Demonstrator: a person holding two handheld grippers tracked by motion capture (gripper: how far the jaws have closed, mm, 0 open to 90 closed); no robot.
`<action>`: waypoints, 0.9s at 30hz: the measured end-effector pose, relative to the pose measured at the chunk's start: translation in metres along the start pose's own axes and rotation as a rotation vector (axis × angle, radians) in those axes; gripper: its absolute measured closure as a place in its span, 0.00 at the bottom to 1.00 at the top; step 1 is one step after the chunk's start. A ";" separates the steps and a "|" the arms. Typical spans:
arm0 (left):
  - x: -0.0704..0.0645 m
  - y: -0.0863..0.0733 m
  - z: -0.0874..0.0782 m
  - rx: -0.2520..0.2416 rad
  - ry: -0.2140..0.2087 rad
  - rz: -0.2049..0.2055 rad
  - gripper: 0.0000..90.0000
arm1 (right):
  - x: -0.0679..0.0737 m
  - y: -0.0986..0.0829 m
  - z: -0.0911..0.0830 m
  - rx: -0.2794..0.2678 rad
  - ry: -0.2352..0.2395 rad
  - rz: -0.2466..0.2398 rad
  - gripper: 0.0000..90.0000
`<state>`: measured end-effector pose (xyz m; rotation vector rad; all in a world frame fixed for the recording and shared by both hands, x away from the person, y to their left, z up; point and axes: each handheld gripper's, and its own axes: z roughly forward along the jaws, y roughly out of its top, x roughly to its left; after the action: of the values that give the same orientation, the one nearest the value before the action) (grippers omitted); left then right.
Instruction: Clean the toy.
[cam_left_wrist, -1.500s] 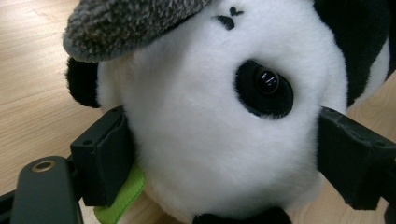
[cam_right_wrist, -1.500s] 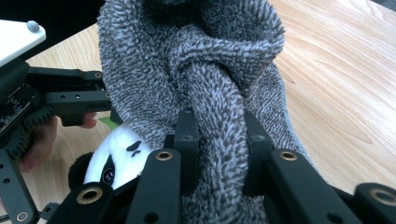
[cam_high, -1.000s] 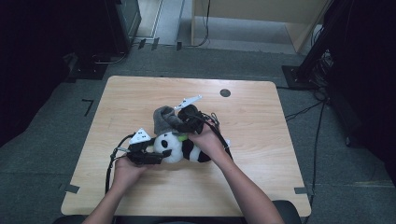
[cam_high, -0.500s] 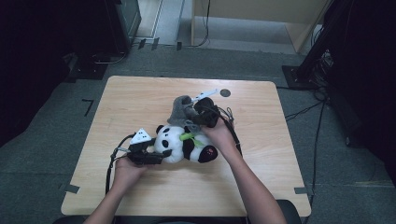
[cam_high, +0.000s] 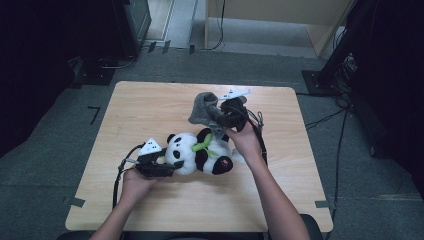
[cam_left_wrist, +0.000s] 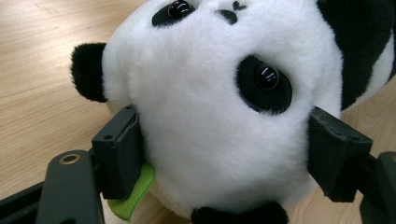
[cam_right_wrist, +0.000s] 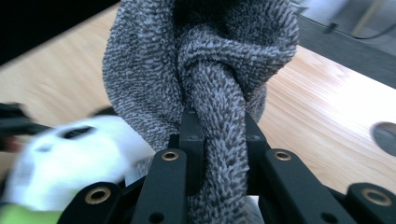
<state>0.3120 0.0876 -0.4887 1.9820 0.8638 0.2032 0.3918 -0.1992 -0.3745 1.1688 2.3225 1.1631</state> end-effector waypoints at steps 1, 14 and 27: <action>0.000 0.000 0.000 0.000 0.002 0.003 0.25 | 0.004 0.002 -0.003 -0.010 0.016 -0.003 0.87; -0.005 -0.004 -0.001 -0.021 0.020 0.025 0.25 | 0.060 0.009 0.028 -0.038 0.254 -0.040 0.86; -0.002 -0.004 0.000 -0.014 0.015 -0.034 0.25 | 0.051 -0.008 0.060 0.147 0.066 -0.121 0.87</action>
<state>0.3085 0.0878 -0.4913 1.9541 0.9029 0.2043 0.3894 -0.1301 -0.4138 1.0344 2.5273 1.0188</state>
